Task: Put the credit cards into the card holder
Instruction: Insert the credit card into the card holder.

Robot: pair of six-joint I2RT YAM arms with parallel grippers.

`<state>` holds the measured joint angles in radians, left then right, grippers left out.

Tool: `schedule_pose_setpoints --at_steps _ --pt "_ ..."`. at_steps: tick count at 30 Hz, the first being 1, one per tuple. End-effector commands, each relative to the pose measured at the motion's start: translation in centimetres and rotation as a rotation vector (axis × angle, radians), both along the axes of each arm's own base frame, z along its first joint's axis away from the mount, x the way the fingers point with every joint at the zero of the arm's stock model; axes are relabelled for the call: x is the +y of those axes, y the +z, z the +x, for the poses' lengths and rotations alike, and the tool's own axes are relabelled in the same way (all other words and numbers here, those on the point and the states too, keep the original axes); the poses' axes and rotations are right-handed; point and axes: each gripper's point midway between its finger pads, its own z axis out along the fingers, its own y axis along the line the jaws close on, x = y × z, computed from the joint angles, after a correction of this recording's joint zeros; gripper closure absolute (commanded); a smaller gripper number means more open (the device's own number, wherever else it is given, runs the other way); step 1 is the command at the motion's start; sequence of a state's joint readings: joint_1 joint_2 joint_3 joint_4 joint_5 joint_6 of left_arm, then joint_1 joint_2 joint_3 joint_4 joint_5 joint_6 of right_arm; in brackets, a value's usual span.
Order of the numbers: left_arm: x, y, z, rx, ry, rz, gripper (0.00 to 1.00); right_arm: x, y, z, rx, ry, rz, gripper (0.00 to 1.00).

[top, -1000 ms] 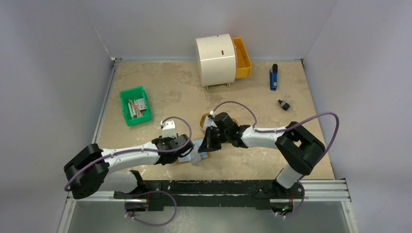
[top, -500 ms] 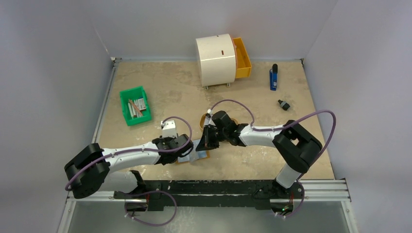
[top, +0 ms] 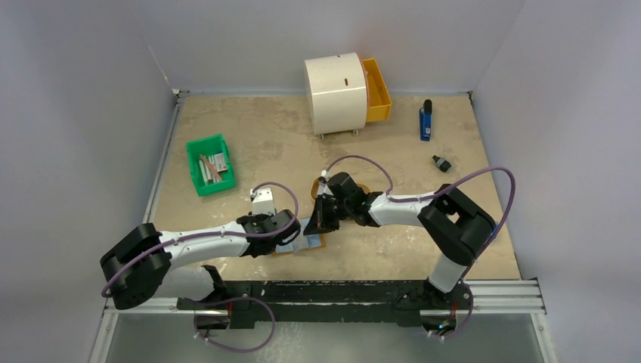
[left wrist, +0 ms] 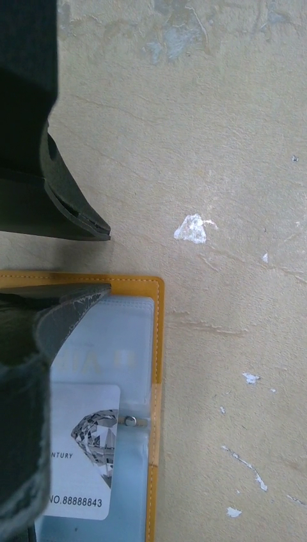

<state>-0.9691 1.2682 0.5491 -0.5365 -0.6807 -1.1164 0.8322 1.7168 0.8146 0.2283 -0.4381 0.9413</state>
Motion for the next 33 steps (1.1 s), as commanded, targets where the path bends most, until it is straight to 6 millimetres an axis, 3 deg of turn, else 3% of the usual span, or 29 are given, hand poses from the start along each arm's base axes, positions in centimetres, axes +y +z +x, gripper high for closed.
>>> schedule_pose_setpoints --at_steps 1,18,33 --pt "-0.2 -0.1 0.2 -0.01 0.016 -0.025 0.71 0.6 0.9 1.4 -0.045 -0.018 0.031 1.0" --pt "-0.2 -0.4 0.0 -0.003 0.019 -0.037 0.72 0.6 0.4 2.3 -0.066 -0.035 0.034 1.0" --pt "-1.2 -1.3 -0.6 0.014 0.039 -0.132 0.75 1.1 -0.5 1.6 -0.029 -0.049 0.038 1.0"
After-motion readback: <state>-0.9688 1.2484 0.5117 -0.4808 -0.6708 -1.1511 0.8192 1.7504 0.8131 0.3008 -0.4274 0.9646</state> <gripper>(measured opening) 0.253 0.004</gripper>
